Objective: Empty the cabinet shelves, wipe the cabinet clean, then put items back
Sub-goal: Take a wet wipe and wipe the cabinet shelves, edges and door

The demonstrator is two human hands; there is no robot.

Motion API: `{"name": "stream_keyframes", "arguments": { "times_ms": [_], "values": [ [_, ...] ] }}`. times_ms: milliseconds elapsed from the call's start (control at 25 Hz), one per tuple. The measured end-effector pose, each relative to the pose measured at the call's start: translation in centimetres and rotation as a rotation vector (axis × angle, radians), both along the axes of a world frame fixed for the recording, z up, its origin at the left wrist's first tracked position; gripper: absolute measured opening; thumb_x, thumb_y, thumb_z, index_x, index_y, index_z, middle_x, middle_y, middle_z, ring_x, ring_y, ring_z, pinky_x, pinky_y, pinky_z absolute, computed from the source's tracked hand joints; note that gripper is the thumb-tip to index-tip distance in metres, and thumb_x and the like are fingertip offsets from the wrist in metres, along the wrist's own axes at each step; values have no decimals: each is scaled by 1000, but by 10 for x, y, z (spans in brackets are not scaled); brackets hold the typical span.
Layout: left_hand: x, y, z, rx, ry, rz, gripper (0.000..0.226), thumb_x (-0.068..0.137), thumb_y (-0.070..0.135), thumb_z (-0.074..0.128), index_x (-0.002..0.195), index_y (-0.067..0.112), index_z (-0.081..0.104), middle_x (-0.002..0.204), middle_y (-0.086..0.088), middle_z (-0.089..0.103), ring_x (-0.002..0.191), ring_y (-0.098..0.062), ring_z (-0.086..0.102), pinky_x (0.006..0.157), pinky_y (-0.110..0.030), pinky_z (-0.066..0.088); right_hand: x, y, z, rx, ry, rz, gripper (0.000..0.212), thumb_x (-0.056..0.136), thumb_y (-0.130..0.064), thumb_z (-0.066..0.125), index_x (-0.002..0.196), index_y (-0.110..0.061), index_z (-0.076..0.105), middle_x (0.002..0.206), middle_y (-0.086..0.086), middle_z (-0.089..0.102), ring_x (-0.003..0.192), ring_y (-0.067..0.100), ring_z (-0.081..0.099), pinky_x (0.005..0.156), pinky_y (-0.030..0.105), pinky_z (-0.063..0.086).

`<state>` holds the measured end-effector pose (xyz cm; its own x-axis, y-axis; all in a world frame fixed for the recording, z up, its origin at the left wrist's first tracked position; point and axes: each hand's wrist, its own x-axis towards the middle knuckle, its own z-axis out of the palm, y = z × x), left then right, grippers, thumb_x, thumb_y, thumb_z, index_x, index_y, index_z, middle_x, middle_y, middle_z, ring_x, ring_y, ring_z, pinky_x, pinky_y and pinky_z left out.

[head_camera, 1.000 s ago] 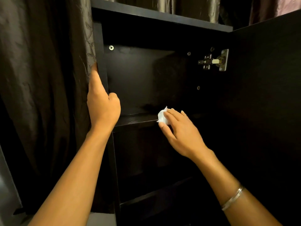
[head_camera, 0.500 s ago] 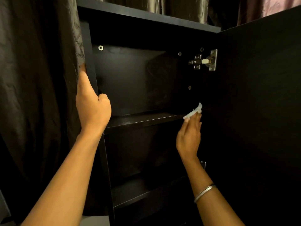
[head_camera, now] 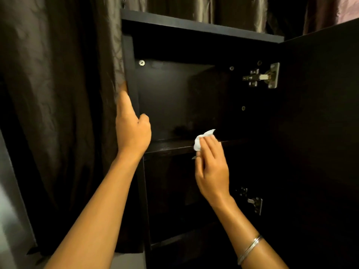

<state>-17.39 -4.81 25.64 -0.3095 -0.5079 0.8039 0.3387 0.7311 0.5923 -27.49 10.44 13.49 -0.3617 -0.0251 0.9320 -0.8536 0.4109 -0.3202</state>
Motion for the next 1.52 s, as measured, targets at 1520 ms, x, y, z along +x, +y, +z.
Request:
{"name": "stream_keyframes", "arguments": {
  "times_ms": [1520],
  "values": [
    [30, -54, 12, 439, 17, -543, 65, 102, 62, 27, 111, 19, 75, 108, -3, 76, 106, -16, 71, 102, -43, 52, 87, -112, 86, 359, 212, -21, 67, 104, -37, 38, 155, -2, 15, 164, 16, 5, 153, 23, 2, 124, 41, 14]
  ]
}}
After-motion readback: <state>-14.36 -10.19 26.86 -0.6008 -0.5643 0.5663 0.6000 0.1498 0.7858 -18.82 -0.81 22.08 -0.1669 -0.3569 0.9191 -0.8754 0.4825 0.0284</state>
